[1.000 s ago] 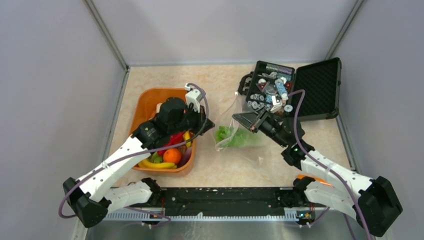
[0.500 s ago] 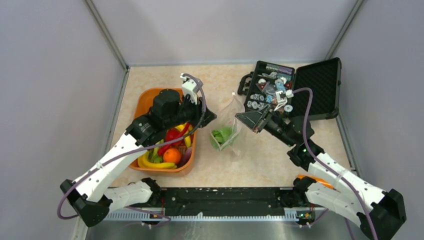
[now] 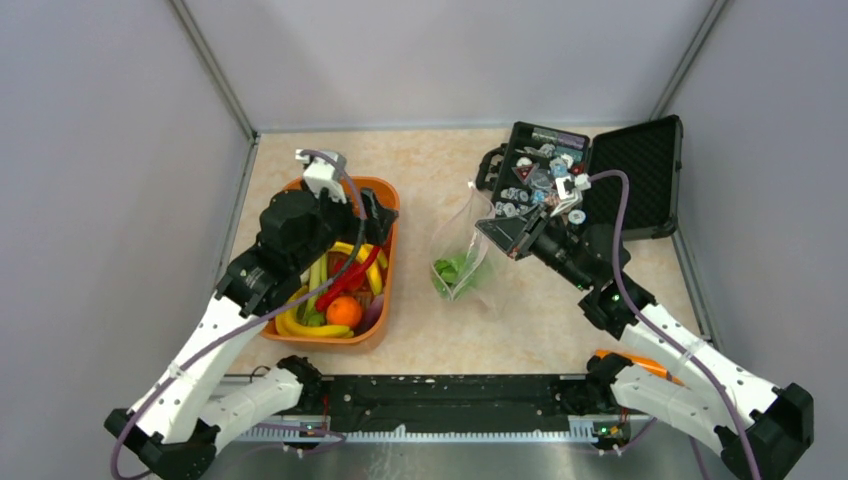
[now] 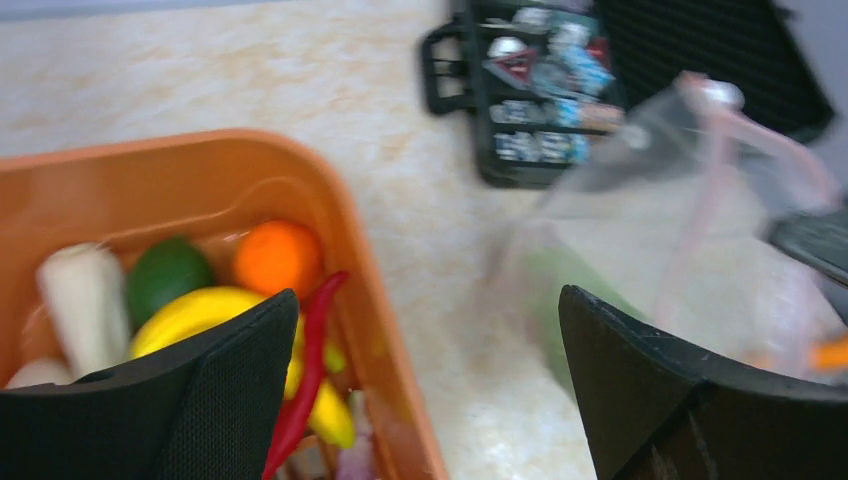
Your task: Place the food in the zip-top bag and seal the zipper
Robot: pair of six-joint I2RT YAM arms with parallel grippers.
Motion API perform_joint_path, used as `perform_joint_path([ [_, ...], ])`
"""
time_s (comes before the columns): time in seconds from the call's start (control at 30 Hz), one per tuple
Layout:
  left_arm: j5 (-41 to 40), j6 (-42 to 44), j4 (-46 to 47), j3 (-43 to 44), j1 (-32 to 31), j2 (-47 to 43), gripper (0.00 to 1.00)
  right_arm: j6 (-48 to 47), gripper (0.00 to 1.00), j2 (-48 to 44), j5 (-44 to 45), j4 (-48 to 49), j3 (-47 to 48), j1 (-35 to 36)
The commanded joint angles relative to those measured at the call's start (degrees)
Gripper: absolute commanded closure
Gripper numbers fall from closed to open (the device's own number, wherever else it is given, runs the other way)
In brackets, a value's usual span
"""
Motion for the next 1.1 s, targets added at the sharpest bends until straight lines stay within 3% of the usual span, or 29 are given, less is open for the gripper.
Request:
perform_joint_path([
  [0.0,-2.42,-3.2,0.65,-5.16,9.9,-0.5,0.01,-1.19,1.0,-0.98,0.92,1.27,2.95,-0.42],
  [0.1,-1.93,-5.47,2.66,-8.96,14.54,-0.83,0.01,-0.92,1.0,-0.46,0.13,1.31,2.39,-0.43],
  [0.47,-3.37,-10.76,4.34,-15.15,21.79,0.11,0.01,0.06,1.0,0.68,-0.92,2.03,1.41,-0.43],
  [0.77,5.85,-13.55,8.2,-20.03,30.25,0.35,0.01,0.41,1.0,0.83,-0.59,2.06,1.11,-0.43],
  [0.97,10.69,-11.9,6.76,-20.35,30.61,-0.92,0.02,0.44,1.0,0.99,-0.16,1.88,1.11,-0.43],
  [1.07,17.62,-9.03,6.45,-20.13,30.57,-1.33,0.05,0.58,1.0,1.24,0.12,1.87,1.11,-0.43],
])
